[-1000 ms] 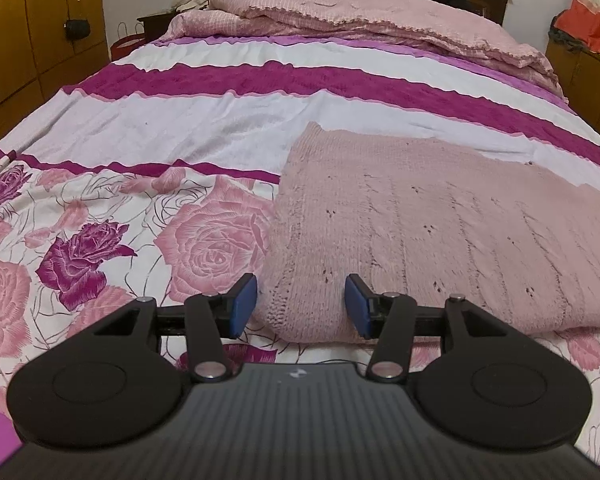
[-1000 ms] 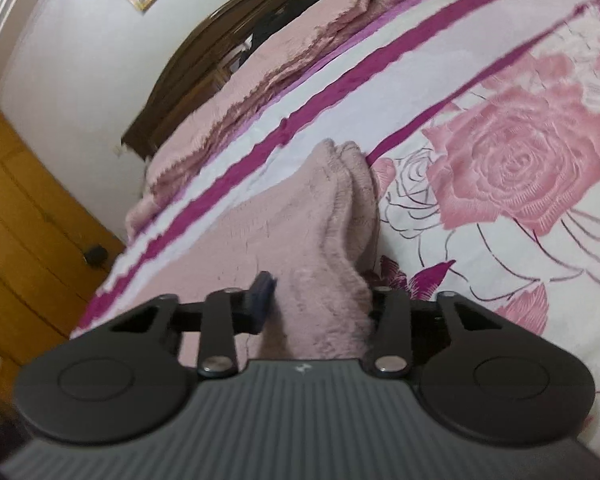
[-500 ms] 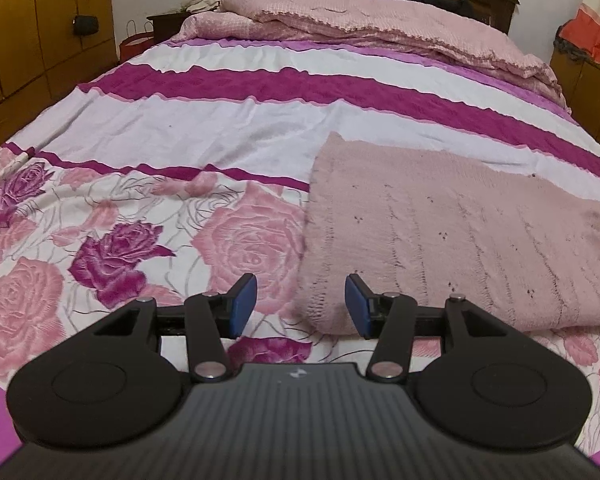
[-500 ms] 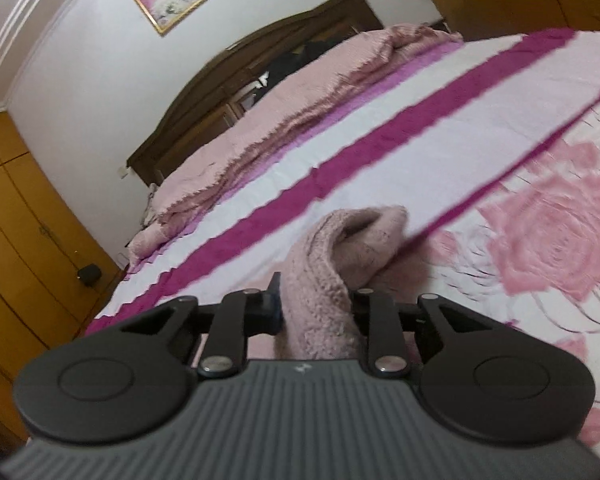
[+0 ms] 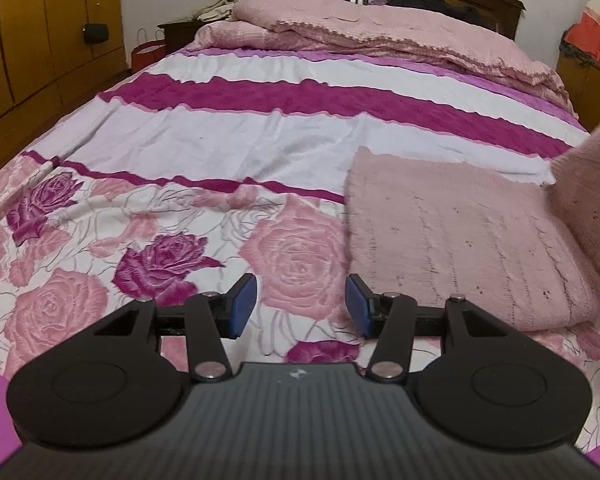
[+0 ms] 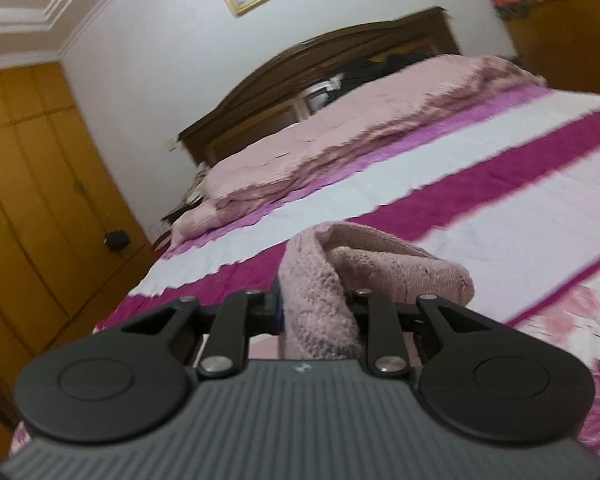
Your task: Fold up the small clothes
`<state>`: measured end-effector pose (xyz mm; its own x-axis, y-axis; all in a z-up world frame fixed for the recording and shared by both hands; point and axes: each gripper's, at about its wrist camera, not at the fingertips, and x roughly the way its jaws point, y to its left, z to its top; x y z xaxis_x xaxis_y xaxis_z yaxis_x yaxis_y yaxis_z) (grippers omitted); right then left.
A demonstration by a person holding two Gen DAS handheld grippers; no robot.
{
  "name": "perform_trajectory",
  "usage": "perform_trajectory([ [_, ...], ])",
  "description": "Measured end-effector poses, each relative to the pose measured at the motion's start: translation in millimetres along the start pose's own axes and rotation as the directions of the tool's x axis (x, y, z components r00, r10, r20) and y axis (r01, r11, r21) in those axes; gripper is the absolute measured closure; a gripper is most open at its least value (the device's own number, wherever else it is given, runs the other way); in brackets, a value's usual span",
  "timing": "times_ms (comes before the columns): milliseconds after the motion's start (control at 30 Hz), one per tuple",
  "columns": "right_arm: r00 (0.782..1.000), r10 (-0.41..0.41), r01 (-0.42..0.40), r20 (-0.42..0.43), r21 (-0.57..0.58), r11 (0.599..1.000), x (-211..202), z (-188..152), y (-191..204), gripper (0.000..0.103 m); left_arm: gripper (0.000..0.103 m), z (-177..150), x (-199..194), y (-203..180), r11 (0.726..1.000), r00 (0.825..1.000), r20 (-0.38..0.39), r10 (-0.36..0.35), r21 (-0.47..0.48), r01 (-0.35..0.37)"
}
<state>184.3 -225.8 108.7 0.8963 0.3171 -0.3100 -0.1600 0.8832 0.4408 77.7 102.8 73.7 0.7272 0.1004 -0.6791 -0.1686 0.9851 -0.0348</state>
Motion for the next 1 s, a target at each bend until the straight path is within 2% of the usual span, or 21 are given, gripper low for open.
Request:
perform_trajectory([
  [133,0.998,0.035,-0.039,-0.044,-0.081,0.996,23,-14,40,0.078,0.046,2,1,11,0.999,1.000,-0.002,0.004,-0.033,-0.004],
  [267,0.990,0.054,-0.075,-0.130,-0.164,0.984,50,-43,70,0.078,0.046,1,1,20,0.998,1.000,-0.002,0.006,-0.057,-0.006],
  [433,0.956,0.021,-0.092,-0.291,-0.230,0.969,89,-97,78,0.079,0.046,-4,5,28,0.997,1.000,-0.012,0.007,-0.072,-0.008],
  [533,0.963,0.026,-0.099,-0.269,-0.261,0.960,87,-106,80,0.079,0.046,-7,5,34,0.996,1.000,-0.016,0.013,-0.083,-0.015],
  [633,0.968,0.039,-0.094,-0.249,-0.210,0.973,84,-93,82,0.079,0.046,-9,3,43,0.995,1.000,-0.005,0.019,-0.102,-0.019],
  [767,0.987,0.056,-0.095,-0.149,-0.265,0.959,68,-79,104,0.079,0.046,-10,2,55,0.989,1.000,0.003,0.003,-0.145,-0.003],
  [867,0.981,0.087,-0.135,-0.175,-0.283,0.950,73,-86,118,0.079,0.046,-10,3,60,0.987,1.000,0.005,0.000,-0.159,0.001],
  [1000,0.964,0.085,-0.169,-0.253,-0.335,0.927,85,-123,133,0.079,0.046,-12,1,64,0.987,1.000,0.005,0.002,-0.161,-0.002],
])
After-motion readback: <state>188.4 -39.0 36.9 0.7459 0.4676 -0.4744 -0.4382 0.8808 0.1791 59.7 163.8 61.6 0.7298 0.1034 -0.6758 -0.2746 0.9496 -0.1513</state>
